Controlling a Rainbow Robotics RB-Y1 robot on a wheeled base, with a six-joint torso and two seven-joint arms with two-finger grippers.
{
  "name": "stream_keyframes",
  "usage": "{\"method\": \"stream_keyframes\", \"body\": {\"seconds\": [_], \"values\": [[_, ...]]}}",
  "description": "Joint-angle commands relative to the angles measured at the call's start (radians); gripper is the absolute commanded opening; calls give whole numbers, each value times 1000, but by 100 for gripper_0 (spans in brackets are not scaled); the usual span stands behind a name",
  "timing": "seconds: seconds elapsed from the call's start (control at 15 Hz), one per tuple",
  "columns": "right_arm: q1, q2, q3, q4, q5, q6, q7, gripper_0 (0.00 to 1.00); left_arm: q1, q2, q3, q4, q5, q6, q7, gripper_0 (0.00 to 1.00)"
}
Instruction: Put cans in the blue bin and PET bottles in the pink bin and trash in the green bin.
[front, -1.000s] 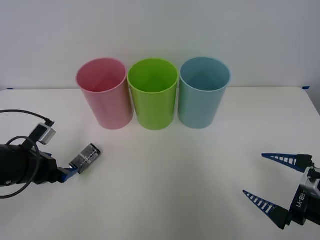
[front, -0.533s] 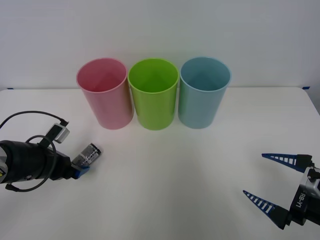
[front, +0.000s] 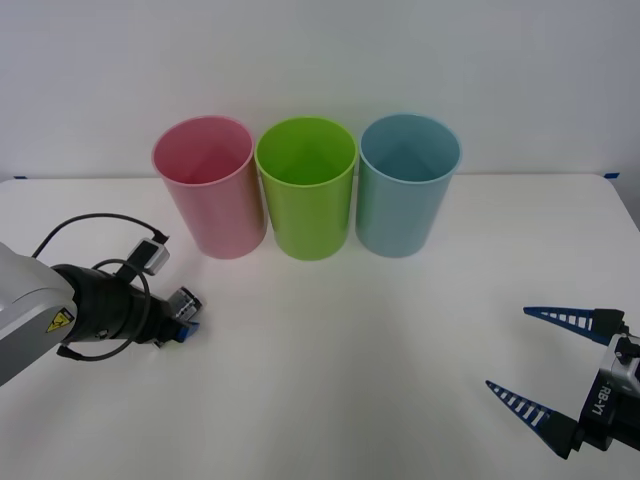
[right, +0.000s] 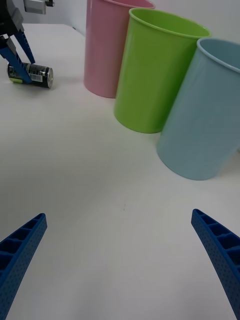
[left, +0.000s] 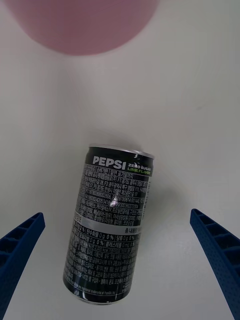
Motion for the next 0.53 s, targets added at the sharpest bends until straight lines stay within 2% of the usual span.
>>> {"method": "stream_keyframes", "body": {"seconds": [0.07,0.53], "values": [[0,0,0,0,0,0,0,100,-24,-45,-16,47,-19,0,2,100],[0,0,0,0,0,0,0,100,-53,-121,-18,144,-70,0,5,100]]}}
